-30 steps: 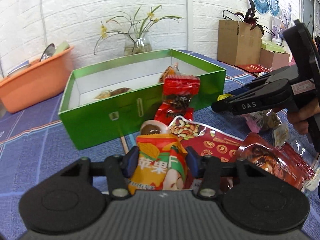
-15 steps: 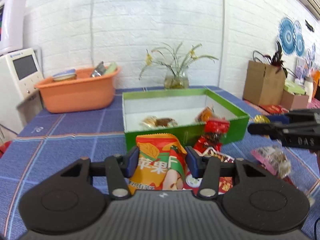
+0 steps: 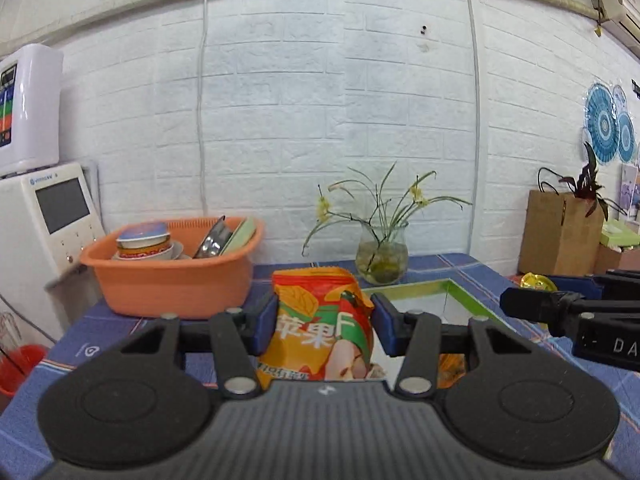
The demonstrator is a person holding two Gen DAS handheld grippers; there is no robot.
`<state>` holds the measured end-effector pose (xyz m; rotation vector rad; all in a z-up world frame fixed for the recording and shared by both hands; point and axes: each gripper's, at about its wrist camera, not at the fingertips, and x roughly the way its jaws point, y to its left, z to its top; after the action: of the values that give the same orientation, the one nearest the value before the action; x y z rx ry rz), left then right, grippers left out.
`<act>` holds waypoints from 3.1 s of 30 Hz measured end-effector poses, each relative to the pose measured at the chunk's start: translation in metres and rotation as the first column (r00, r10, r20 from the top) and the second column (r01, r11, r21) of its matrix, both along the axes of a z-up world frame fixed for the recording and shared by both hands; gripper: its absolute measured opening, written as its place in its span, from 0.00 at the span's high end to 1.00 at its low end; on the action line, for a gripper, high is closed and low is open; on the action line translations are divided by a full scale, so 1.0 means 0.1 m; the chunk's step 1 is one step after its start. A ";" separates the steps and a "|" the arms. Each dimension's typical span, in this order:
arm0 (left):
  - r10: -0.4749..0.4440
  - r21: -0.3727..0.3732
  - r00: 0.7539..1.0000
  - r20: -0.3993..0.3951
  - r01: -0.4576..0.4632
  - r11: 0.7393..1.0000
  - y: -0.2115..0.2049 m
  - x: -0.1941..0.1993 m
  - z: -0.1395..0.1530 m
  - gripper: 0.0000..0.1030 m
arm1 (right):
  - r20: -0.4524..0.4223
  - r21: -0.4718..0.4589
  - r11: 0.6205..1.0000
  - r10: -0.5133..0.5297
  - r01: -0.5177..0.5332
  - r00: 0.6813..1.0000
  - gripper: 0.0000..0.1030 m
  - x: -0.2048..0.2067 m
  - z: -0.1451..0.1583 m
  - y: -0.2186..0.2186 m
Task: Organize snacks
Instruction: 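Lower both held snacks into the green box and open both tools, then grasp the round chocolate with the left tool while the right tool grasps the cookie bag, then carry the chocolate and cookie bag over the green box and release both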
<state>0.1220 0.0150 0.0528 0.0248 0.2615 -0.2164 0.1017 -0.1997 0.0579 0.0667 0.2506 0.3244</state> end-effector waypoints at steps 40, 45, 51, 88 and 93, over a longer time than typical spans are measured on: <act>0.137 -0.006 0.990 -0.033 -0.138 0.990 -0.08 0.70 -0.47 0.12 | -0.239 0.036 0.990 -0.126 0.139 0.963 0.03 0.68 -0.54 -0.33; 0.042 0.051 0.997 -0.070 -0.038 0.998 -0.10 0.38 -0.51 0.11 | -0.239 0.100 0.982 -0.130 0.158 0.962 0.03 0.16 -0.45 -0.87; -0.139 0.128 0.982 -0.131 0.156 0.979 -0.30 -0.08 -0.70 0.03 | -0.271 0.051 0.975 -0.197 0.218 0.942 0.03 -0.39 -0.53 -1.21; -0.225 0.053 0.916 -0.332 0.256 0.965 -0.35 0.09 -1.14 0.67 | -0.365 -0.140 0.988 -0.117 0.070 0.924 0.12 -0.31 -0.97 -0.56; -0.155 0.020 0.951 -0.267 0.167 0.986 -0.01 -0.23 -0.90 0.67 | -0.210 -0.128 0.987 -0.122 0.096 0.970 0.11 -0.48 -0.77 -0.45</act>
<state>0.0991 0.0136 -0.0371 0.0600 0.5325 -0.3777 0.0534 -0.2443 -0.0195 -0.0001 0.4811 0.1915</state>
